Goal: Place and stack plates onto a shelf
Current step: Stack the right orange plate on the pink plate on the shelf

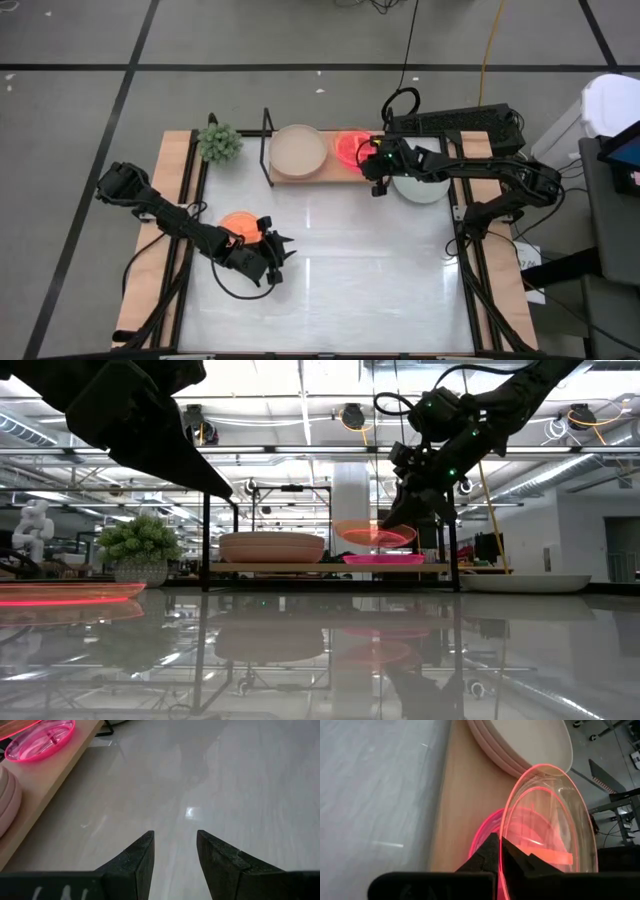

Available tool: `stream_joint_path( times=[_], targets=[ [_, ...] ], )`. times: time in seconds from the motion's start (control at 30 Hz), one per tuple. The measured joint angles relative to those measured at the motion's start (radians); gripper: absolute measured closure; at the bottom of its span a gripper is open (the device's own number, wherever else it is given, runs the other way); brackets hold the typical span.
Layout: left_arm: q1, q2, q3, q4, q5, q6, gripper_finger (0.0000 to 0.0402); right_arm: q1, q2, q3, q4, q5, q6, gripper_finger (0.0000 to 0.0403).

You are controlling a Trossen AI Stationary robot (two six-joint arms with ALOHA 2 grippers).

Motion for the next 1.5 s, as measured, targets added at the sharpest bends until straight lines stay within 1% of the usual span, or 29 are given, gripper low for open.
stream_joint_path(
  times=[0.5, 0.87, 1.07, 1.5],
  targets=[
    [0.0, 0.0, 0.0, -0.002, 0.001, 0.0, 0.0248, 0.0, 0.0, 0.0, 0.038, 0.003, 0.001, 0.0403],
    [0.0, 0.0, 0.0, -0.002, 0.001, -0.001, 0.0248, 0.0, 0.0, 0.0, 0.037, 0.003, 0.088, 0.0403],
    [0.0, 0.0, 0.0, -0.003, 0.001, -0.004, 0.0248, 0.0, 0.0, 0.0, 0.036, 0.003, 0.103, 0.0402],
    [0.0, 0.0, 0.0, -0.003, 0.021, -0.005, 0.0248, 0.0, 0.0, 0.0, 0.031, 0.003, 0.114, 0.0361]
  ],
)
